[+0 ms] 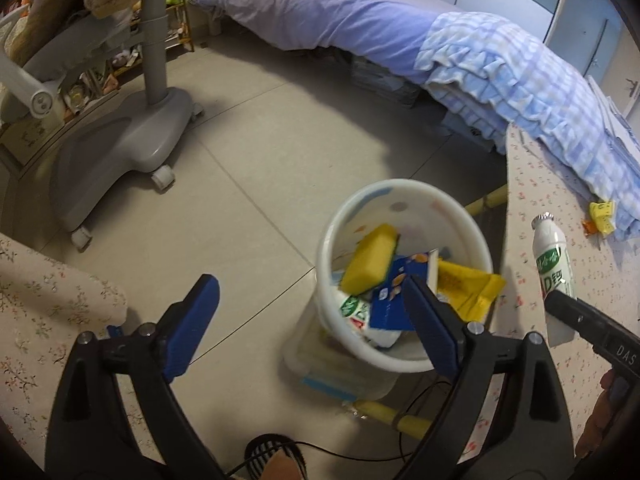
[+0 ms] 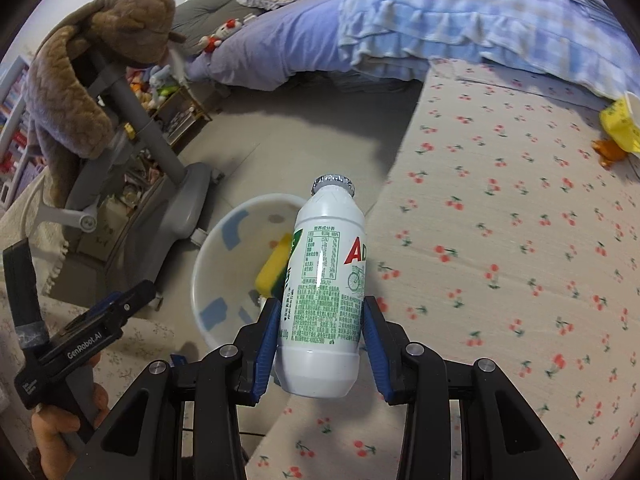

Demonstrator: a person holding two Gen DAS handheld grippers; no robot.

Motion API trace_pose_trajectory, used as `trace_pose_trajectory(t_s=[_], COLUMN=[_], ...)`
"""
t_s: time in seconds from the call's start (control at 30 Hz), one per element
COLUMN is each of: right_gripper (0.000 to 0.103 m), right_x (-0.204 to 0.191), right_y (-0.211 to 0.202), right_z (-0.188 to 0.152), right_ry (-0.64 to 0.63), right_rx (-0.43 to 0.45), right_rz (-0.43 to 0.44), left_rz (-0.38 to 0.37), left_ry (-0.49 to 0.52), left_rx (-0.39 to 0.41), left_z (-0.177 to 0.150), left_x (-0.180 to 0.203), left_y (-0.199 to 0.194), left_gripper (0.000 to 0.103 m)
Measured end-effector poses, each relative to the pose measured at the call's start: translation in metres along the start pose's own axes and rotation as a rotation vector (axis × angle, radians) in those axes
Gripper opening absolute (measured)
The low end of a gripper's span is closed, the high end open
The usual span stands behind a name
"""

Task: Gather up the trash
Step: 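Carry the box and bottle over the wastebasket and open both tools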

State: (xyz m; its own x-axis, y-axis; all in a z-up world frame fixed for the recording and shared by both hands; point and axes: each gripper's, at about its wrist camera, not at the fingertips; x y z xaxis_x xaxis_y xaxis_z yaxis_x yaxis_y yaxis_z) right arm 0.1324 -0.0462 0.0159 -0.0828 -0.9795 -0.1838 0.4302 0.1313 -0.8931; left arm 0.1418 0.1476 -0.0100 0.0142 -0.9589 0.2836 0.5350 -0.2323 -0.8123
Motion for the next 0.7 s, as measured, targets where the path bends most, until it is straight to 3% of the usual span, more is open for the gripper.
trace_pose_trajectory(t_s=[0.33, 0.37, 0.4, 0.43, 0.7], right_gripper=[0.043, 0.050, 0.069, 0.076, 0.079], right_x=[-0.028, -0.029, -0.030, -0.030, -0.017], right_y=[0.013, 0.013, 0.013, 0.012, -0.003], right_z=[0.004, 0.004, 0.005, 0.006, 0.008], right_ry=[-0.069, -0.078, -0.078, -0.069, -0.055], right_rx=[0.060, 0.069, 0.068, 0.069, 0.105], right_rz=[0.077, 0.106, 0.110, 0.105, 0.076], left_rz=[0.013, 0.015, 0.014, 0.015, 0.013], left_ry=[-0.033, -0.035, -0.035, -0.036, -0.020], left_rx=[0.009, 0.010, 0.010, 0.010, 0.020], left_z=[0.001, 0.000, 0.001, 0.001, -0.001], left_x=[-0.013, -0.013, -0.014, -0.014, -0.010], left_y=[-0.008, -0.008, -0.009, -0.009, -0.015], left_gripper=[0.096, 0.096, 0.096, 0.096, 0.096])
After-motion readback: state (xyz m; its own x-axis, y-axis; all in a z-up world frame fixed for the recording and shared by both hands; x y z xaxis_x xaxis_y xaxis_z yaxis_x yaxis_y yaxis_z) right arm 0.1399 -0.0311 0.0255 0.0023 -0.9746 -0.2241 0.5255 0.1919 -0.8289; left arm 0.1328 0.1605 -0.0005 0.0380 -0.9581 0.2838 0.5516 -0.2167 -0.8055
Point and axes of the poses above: each gripper's, at about its wrist camera, not at the fingertips, and y roughly the way its jaws point, x to its right, z to its top, and after that the axes turned 15 degrees about -z, right-handed
